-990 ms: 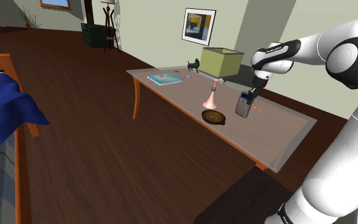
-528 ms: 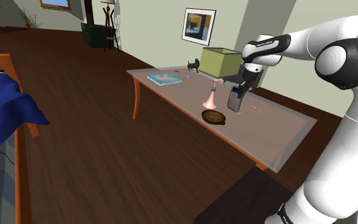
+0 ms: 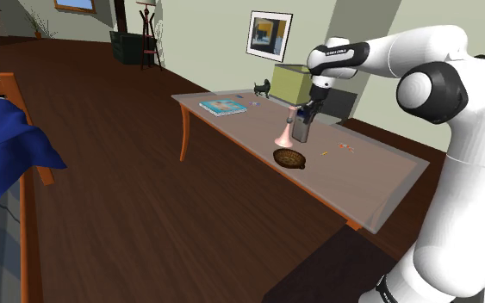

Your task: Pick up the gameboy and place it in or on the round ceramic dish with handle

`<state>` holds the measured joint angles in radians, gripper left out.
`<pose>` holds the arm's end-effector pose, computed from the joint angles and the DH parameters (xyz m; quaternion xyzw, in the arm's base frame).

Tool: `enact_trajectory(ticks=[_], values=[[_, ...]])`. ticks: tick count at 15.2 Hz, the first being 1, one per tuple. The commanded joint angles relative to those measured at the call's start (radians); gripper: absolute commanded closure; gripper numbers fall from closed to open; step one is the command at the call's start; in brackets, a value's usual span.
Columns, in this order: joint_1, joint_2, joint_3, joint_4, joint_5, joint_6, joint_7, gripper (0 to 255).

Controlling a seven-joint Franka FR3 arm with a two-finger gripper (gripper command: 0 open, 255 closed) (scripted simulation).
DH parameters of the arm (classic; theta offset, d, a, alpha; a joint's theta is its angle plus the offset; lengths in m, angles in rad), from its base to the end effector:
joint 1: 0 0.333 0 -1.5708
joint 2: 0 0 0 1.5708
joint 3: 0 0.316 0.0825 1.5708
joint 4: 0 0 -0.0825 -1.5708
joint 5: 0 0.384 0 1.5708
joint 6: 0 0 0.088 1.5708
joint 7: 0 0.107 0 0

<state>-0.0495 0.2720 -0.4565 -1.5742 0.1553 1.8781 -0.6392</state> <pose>0.5825 -0.2756 0.5016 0.9979 0.0543 0.0339 0.0033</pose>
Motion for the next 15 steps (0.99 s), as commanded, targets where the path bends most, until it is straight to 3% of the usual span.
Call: enact_trajectory(ticks=[1, 15], values=[[0.003, 0.010, 0.003, -0.007, 0.004, 0.017, 0.005, 255], [0.003, 0.048, 0.014, -0.146, 0.030, 0.189, -0.017, 255]])
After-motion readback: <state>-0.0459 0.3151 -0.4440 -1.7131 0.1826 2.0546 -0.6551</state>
